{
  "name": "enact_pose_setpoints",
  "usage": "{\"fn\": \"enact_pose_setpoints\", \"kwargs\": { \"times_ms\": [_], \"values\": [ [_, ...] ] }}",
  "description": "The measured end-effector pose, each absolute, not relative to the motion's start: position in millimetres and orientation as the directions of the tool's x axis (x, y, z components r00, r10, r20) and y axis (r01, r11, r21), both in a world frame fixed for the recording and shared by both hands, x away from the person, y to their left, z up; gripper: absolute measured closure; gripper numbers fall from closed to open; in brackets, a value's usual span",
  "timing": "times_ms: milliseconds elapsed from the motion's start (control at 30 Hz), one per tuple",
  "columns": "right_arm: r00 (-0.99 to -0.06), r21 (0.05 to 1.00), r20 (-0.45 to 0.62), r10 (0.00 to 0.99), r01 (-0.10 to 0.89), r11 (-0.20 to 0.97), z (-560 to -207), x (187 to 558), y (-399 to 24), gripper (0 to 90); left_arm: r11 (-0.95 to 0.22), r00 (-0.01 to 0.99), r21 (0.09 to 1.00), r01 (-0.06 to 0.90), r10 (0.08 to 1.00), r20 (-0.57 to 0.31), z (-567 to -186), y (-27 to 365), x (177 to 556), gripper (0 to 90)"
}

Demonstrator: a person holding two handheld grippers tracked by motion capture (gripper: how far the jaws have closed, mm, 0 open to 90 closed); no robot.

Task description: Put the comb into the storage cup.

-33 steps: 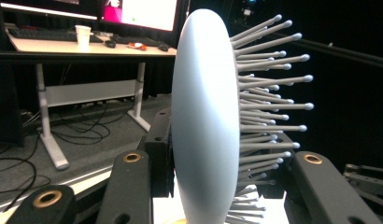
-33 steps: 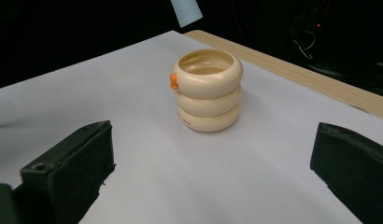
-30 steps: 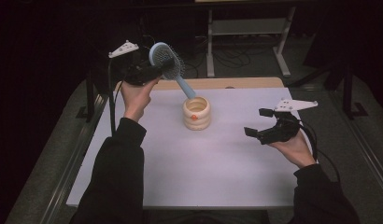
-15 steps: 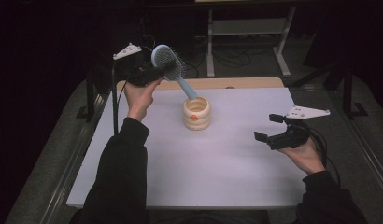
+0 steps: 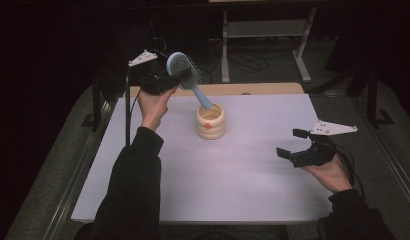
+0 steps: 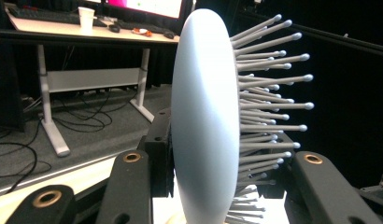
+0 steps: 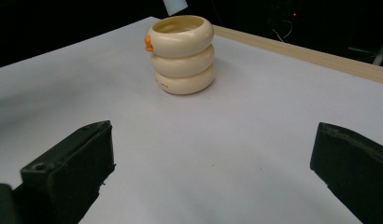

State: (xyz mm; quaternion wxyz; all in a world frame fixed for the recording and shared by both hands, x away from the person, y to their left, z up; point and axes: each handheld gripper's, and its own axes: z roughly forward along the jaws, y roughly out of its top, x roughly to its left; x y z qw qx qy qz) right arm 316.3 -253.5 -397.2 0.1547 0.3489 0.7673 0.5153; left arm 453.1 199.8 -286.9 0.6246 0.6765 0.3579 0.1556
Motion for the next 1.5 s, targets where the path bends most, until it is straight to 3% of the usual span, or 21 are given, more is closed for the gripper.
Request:
{"fn": "enact_pose_setpoints", "kwargs": {
  "times_ms": [1500],
  "values": [
    [-0.665, 0.903, 0.111, 0.738, 0.377, 0.204, -419, 301, -272, 0.0, 0.004, 0.687, 0.938, 0.348, 0.679, -0.258, -344, 178, 466, 56.9]
  ]
}}
